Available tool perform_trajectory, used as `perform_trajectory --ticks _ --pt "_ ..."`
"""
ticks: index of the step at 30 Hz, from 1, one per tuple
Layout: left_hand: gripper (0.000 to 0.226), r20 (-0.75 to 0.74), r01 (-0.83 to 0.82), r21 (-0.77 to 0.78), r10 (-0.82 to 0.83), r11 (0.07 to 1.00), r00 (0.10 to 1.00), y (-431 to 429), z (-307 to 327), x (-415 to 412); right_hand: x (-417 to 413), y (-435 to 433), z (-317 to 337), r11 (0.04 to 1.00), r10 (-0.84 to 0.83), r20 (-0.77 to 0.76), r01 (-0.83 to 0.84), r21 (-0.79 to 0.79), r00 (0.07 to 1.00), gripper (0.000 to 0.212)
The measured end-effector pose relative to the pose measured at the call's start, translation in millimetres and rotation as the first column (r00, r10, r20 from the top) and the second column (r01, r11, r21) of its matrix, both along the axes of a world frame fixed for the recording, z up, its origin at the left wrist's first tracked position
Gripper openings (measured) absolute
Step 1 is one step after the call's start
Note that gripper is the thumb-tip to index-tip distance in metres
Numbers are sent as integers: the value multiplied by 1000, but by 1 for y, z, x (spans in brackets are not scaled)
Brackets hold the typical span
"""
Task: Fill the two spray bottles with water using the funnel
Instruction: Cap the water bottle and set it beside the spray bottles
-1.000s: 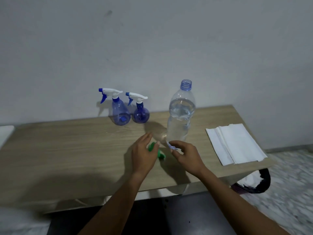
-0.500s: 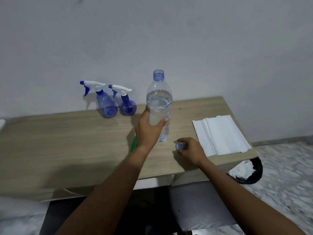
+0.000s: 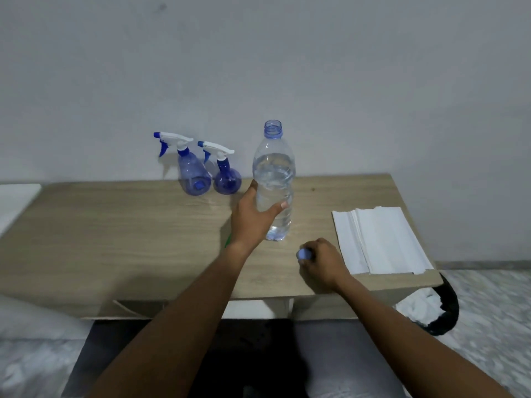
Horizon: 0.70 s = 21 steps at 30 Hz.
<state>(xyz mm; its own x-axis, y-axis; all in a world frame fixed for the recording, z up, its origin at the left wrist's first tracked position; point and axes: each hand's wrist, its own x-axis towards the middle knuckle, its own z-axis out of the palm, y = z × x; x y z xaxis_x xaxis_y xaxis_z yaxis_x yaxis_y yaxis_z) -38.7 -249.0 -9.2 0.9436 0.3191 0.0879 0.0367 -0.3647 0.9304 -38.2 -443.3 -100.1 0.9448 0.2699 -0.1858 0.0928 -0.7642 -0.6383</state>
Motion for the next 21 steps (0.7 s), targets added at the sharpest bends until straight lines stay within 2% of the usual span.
perform_trajectory --ticks 3,5,8,11,13,14,18,21 --pt "58 37 20 -8 -20 1000 999 6 8 1 11 -1 25 988 -32 28 27 154 999 14" --pt "64 52 43 -13 -42 999 998 12 18 6 24 -1 52 965 -86 66 67 252 994 24" --pt "90 74 79 -6 -78 997 994 24 36 18 48 0 103 913 -149 115 92 398 982 33" --pt "100 95 117 -3 -116 993 989 31 63 27 67 4 160 853 -142 158 40 520 977 31" --pt "101 112 158 38 -161 987 981 33 81 33 76 7 195 842 -97 201 -28 539 975 26" --pt "96 115 183 46 -187 982 976 34 89 37 80 9 209 848 -65 223 -64 527 973 26" --pt "47 67 295 67 -299 953 952 34 100 46 91 23 245 876 34 289 -168 453 957 28" --pt "43 55 344 -3 -343 939 938 34 98 45 92 32 261 888 118 298 -235 395 947 24"
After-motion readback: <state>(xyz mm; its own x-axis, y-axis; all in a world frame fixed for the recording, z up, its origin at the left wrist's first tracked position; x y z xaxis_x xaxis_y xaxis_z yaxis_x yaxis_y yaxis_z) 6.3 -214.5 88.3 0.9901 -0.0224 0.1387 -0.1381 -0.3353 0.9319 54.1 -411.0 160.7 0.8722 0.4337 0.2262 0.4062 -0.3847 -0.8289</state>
